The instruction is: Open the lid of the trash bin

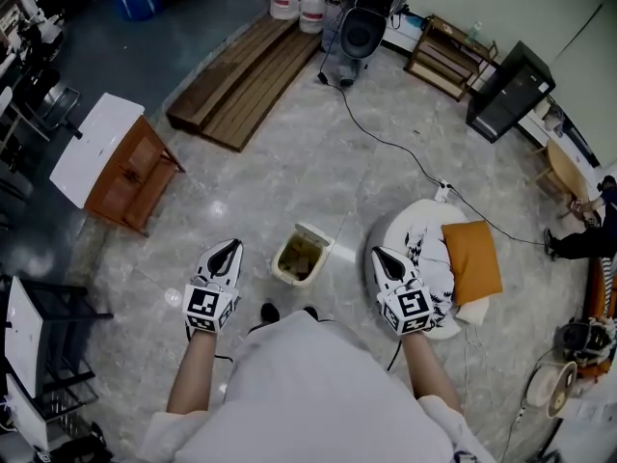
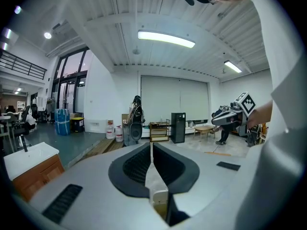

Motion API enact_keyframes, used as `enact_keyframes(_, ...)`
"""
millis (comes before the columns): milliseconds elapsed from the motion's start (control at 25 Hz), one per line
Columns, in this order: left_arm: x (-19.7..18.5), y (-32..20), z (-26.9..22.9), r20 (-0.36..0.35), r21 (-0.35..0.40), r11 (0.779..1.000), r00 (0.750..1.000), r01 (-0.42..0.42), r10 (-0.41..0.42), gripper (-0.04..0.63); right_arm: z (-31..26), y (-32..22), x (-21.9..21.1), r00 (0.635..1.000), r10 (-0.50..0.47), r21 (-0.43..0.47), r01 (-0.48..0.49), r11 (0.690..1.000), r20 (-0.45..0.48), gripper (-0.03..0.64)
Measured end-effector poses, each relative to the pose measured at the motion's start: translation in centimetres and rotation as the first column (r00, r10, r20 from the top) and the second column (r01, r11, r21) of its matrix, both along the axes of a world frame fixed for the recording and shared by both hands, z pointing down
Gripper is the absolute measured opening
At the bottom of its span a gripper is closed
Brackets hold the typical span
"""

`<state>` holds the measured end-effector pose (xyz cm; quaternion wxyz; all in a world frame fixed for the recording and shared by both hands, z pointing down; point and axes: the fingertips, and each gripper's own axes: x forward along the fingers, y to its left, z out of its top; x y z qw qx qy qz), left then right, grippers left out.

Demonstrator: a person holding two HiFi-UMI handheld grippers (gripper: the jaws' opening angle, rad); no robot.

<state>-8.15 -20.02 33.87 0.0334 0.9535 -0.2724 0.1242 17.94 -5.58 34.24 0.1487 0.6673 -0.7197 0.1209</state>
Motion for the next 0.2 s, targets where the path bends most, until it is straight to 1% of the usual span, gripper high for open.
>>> enact_keyframes(200,-0.11,0.22,-0.09,-0.003,-0.001,1.000,1.000,-0.002,0.002,0.021,0.04,0.26,-0.25,1.000,-0.004,-0.005,0.004,1.000,0.000,0.031)
